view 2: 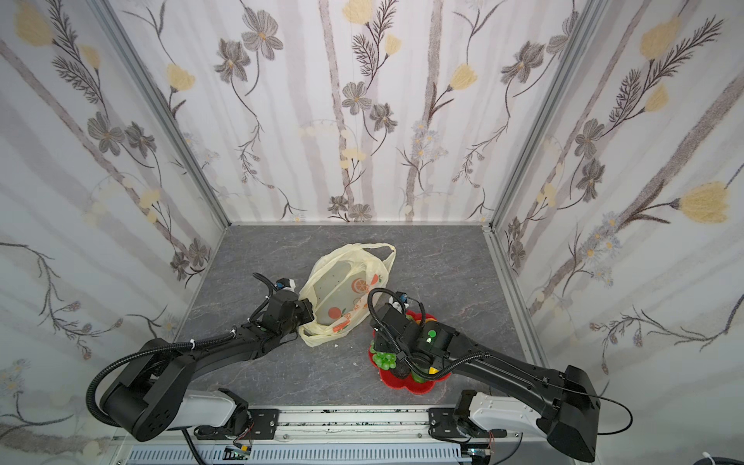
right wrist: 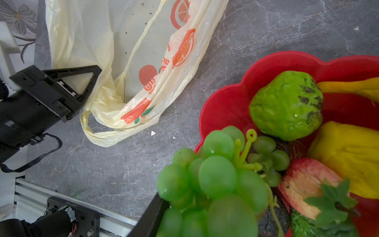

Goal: Take fruits out of the plastic bag
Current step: Place the fruit on the plate.

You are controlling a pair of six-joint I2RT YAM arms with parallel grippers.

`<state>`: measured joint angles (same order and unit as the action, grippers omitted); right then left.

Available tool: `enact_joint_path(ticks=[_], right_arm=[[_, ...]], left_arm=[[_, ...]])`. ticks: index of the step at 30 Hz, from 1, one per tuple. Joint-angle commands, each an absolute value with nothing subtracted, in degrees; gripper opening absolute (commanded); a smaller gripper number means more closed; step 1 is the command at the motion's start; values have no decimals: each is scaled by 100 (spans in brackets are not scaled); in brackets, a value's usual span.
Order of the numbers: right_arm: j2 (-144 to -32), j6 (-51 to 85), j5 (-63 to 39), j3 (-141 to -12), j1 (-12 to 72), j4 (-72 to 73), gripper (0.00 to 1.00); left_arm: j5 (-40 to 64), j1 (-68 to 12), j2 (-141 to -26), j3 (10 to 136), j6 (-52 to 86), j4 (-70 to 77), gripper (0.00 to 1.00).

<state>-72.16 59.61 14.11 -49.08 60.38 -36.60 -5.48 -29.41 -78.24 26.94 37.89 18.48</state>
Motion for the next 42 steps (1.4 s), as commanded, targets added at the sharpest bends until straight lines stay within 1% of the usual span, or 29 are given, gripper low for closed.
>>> enact_joint_path(ticks=[1, 6, 15, 28, 36, 39, 42], right_arm=[[-7103, 6296, 1556, -4762, 6132, -3779, 39], [-7139, 6376, 1636, -4632, 6214, -3617, 40], [-7979, 6051, 2122, -4919, 6063, -3348, 41], [-8802, 5731, 2067, -5006, 5740, -2604, 42], [-9078, 5730, 2103, -4990, 5699, -2549, 48], [-9101, 5722, 2124, -4975, 5689, -2553, 54], [-9097, 5741, 2121, -4957, 5687, -2577, 55]], left_arm=[[-679, -2936, -7750, 2647, 3806, 1859, 0], [-719, -2936, -7708, 2597, 3806, 1857, 0], [-745, -2926, -7687, 2597, 3761, 1845, 0], [-747, -2892, -7690, 2646, 3735, 1781, 0], [-756, -2887, -7682, 2724, 3692, 1714, 0], [-758, -2883, -7710, 2739, 3705, 1714, 0], [-764, -2887, -7718, 2742, 3701, 1705, 0]])
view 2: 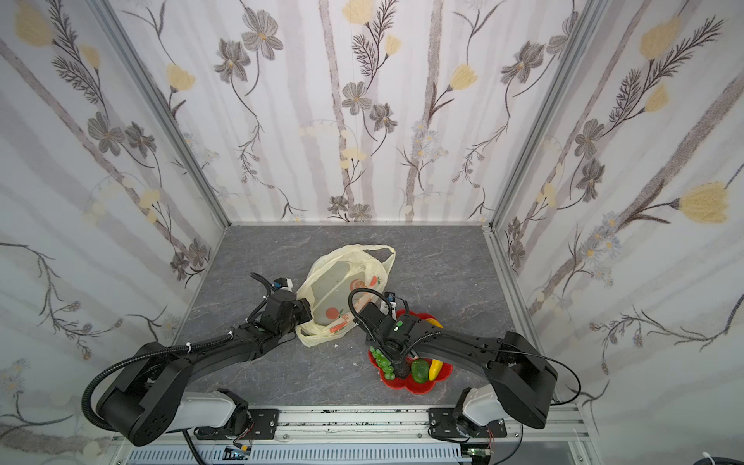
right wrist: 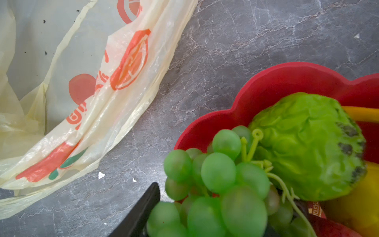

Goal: Take fruits out of the plastic bag
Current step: Place the fruit on the plate, then move the plastic bag to the top-center of the table.

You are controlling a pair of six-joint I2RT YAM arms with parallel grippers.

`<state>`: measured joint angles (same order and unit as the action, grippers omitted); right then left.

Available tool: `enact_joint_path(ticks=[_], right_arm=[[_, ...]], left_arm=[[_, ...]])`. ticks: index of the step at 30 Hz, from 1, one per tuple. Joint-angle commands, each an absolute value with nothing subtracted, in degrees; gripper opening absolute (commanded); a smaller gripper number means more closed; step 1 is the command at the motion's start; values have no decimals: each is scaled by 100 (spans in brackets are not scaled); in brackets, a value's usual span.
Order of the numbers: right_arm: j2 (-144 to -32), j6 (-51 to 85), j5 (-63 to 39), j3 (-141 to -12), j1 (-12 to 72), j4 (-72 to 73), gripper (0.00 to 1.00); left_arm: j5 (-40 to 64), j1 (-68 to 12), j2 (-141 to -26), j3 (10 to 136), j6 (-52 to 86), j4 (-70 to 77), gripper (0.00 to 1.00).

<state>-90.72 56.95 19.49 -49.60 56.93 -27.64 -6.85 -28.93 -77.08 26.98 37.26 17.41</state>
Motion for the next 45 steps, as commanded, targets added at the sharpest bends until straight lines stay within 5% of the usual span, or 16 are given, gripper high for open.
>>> enact_joint_path(ticks=[1, 22, 36, 45], right_arm=[[-9102, 5759, 2132, -4950, 5691, -2596, 55], [-8854, 5988, 2298, -5097, 5889, -3387, 90], [-8190, 5621, 2548, -5514, 5870, -4042, 92], [-6703, 4915, 2534, -4905, 4484, -4128, 99]], left_arm=[[-765, -2883, -7714, 2747, 3694, 1703, 0], [-870, -2881, -7682, 2812, 3639, 1658, 0], [-719, -2882, -7823, 3089, 3522, 1614, 0], [-286, -2883, -8997, 4743, 2791, 1234, 0]])
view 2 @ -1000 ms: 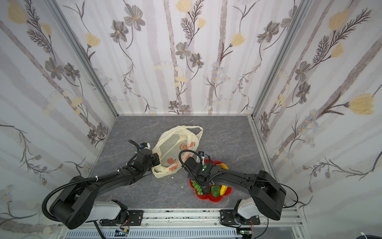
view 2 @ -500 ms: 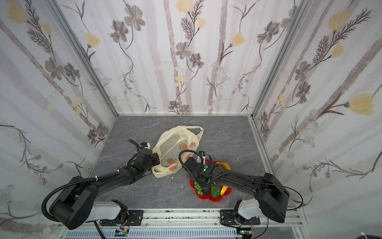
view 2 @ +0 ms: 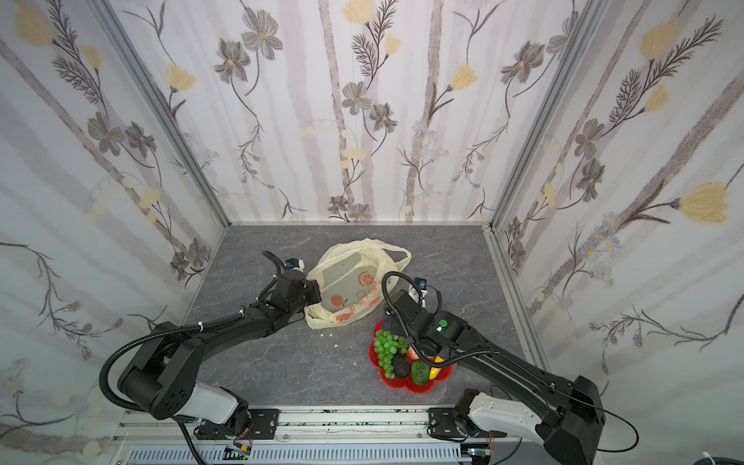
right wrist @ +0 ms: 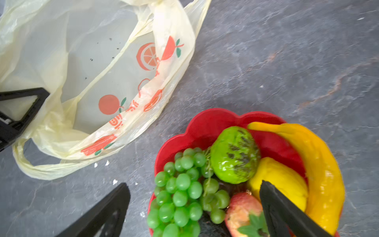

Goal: Take fruits out of the plastic bag
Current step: Move the plastic bag to the top-center of the table.

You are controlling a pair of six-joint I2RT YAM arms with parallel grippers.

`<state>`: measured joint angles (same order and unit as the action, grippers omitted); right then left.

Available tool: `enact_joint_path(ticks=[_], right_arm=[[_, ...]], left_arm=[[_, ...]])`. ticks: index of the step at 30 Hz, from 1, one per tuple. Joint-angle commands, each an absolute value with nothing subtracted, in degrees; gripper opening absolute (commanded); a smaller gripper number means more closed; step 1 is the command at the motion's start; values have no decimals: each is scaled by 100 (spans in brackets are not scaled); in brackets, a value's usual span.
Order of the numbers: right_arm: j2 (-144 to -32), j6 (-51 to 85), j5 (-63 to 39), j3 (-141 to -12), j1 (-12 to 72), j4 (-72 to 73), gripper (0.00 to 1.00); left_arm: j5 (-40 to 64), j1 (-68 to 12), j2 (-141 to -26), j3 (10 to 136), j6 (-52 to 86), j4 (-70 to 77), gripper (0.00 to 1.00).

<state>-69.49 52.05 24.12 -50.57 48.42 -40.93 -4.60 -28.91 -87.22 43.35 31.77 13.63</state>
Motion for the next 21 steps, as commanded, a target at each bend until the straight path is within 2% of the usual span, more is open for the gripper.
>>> enact_joint_path(ticks=[1, 7, 12, 18, 21], right_arm=[[-6549, 4843, 2509, -4794, 4266, -4103, 100], [-5448, 4632, 1657, -3879, 3064, -3575, 100], [-4762, 4667, 1194, -3304, 2298, -3502, 100], [-4433, 4826, 924, -2928, 1975, -3502, 100], [-4337, 5051, 941, -2758, 1971, -3548, 100]], left_arm=[[-188, -2883, -9202, 5006, 2668, 1179, 0], [367, -2889, -10566, 6753, 2228, 530, 0], [307, -2909, -11501, 8105, 1915, -64, 7], [-50, -2916, -12059, 9087, 1631, -672, 29], [-314, -2940, -12083, 9368, 1569, -940, 50]])
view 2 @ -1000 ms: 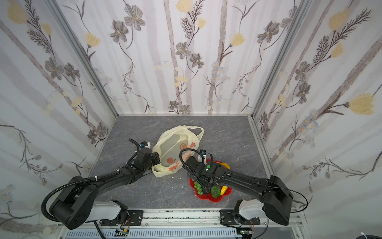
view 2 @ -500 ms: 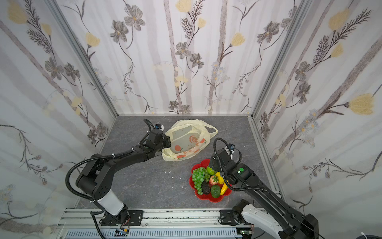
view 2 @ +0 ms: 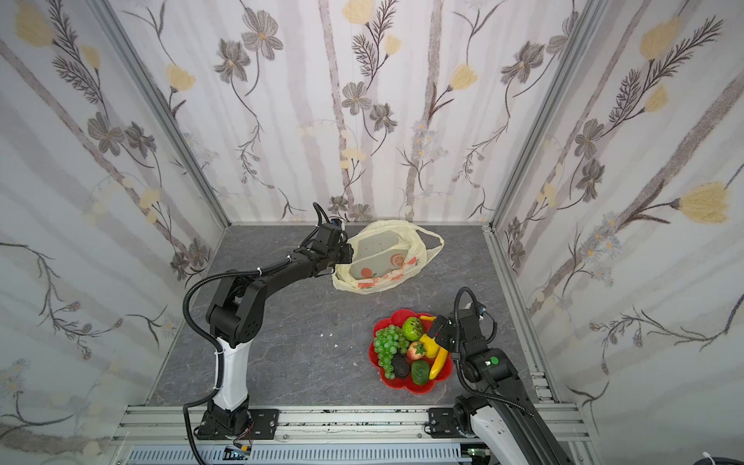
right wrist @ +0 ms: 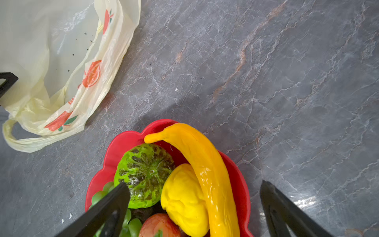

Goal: Take fruits out of the plastic bag
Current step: Move the plastic bag to the top-center of the table, then move the plate to the center of the table.

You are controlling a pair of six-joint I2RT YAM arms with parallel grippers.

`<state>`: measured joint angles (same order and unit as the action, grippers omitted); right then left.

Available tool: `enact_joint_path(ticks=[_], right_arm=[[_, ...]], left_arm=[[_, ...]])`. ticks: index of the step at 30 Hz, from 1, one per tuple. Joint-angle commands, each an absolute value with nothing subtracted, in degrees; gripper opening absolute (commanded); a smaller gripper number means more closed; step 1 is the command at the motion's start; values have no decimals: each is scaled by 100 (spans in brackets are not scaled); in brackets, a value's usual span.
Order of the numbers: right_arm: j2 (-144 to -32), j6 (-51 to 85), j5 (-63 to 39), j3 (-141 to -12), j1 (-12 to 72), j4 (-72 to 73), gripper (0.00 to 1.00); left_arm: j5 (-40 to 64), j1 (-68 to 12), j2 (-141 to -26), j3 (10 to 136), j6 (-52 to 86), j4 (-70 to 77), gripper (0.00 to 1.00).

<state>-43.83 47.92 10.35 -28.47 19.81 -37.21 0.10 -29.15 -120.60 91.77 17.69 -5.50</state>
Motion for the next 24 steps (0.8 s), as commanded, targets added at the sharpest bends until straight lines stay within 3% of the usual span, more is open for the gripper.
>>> enact_joint_path(ticks=[1, 5, 9, 18, 24], right_arm=[[-4304, 5114, 912, -2687, 1970, -3544, 100], [-4168, 5245, 869, -2536, 1973, -3588, 100], [-4140, 5365, 929, -2468, 1975, -3683, 100], [-4149, 5604, 771, -2306, 1976, -3607, 100], [-4141, 5817, 536, -2067, 1988, -3425, 100]], left_arm=[[-406, -2951, -12033, 9399, 1557, -989, 58], [-649, -3032, -11751, 9424, 1593, -1222, 83], [-702, -3128, -11383, 9361, 1694, -1407, 100], [-1145, -3303, -10351, 8790, 2224, -1504, 100], [-1536, -3367, -9335, 7493, 2523, -790, 100]])
